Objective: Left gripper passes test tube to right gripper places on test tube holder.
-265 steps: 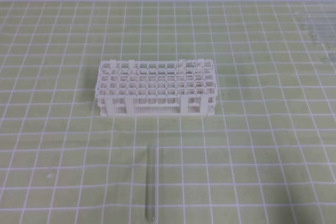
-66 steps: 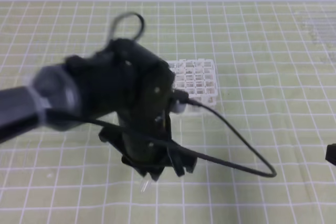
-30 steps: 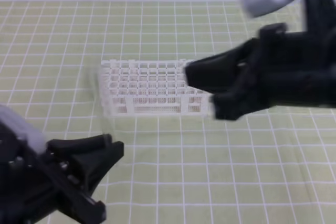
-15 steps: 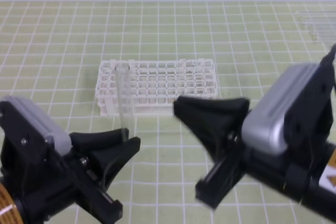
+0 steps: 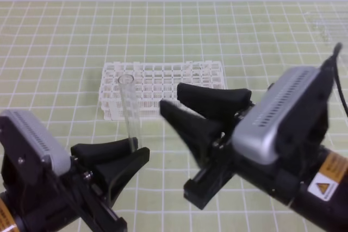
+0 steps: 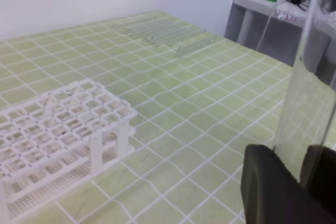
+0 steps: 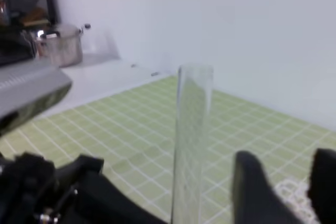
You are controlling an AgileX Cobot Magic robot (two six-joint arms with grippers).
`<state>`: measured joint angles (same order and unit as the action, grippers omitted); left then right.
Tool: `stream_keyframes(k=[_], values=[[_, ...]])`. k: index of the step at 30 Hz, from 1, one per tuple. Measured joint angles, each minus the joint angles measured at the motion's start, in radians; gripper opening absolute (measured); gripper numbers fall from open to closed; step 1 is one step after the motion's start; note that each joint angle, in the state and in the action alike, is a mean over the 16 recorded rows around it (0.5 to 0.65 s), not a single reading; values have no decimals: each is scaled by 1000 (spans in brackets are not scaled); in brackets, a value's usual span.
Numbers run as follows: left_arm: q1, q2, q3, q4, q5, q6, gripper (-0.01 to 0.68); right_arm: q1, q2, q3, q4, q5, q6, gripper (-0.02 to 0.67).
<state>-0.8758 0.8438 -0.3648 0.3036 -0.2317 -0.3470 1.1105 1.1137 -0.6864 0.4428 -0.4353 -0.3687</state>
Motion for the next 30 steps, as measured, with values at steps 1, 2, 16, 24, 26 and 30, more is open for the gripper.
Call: stream_keyframes(k=[1, 2, 16, 24, 26, 30], values=[[0, 0, 0, 1, 0, 0, 94, 0, 6, 0, -2, -9, 4, 212], [0, 0, 0, 3, -1, 0, 94, 0, 12, 0, -4, -18, 9, 237], [0, 0, 0, 23, -18, -1, 69, 0, 88, -45, -58, -88, 105, 391], [1, 0, 0, 34, -9, -3, 54, 1, 137, -92, -86, -57, 130, 392], [1, 0, 0, 38, -5, -3, 45, 2, 143, -99, -92, -46, 134, 392], [1, 0, 0, 45, 10, -3, 49, 2, 144, -106, -102, -20, 135, 392]])
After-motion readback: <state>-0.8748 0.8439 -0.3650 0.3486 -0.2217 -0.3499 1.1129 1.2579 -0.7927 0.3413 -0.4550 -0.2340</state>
